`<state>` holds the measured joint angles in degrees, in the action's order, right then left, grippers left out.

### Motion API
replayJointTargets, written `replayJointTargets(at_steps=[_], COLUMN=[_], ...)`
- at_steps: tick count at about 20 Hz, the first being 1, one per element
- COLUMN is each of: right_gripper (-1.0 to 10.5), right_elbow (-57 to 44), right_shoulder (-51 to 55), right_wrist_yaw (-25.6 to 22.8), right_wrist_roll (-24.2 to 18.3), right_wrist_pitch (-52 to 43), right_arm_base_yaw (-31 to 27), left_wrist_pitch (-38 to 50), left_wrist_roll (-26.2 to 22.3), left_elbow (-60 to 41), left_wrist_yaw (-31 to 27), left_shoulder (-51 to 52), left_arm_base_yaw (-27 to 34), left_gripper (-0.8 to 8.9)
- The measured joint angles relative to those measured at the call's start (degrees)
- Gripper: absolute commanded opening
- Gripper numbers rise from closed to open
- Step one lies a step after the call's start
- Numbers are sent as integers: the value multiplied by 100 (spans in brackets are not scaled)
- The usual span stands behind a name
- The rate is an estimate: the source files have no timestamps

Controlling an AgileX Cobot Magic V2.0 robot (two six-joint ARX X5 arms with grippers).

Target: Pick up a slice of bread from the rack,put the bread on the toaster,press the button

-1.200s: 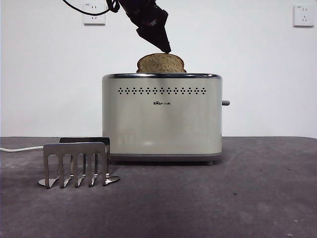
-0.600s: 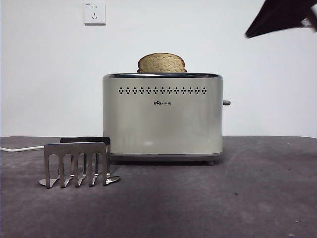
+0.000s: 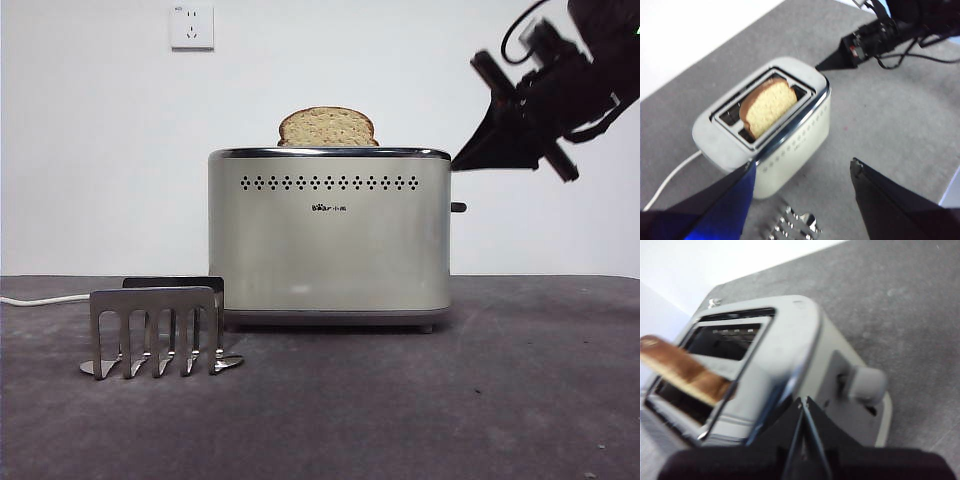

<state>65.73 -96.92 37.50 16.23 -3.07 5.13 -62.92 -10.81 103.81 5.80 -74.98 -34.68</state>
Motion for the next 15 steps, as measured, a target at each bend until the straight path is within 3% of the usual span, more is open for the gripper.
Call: replayJointTargets(at_steps=[15], right_gripper=[-13], right_elbow=[446], right_shoulder=[-1001], right_wrist_yaw=[-2], right_wrist_roll=[7], right_wrist_pitch=[-304], right_arm_base_yaw=[-26], left_wrist_pitch=[-181], left_wrist_roll=[37], left_elbow=[0], left_wrist_yaw=[35], left_shoulder=[-7], left_arm_base_yaw=[0], left_gripper=[318])
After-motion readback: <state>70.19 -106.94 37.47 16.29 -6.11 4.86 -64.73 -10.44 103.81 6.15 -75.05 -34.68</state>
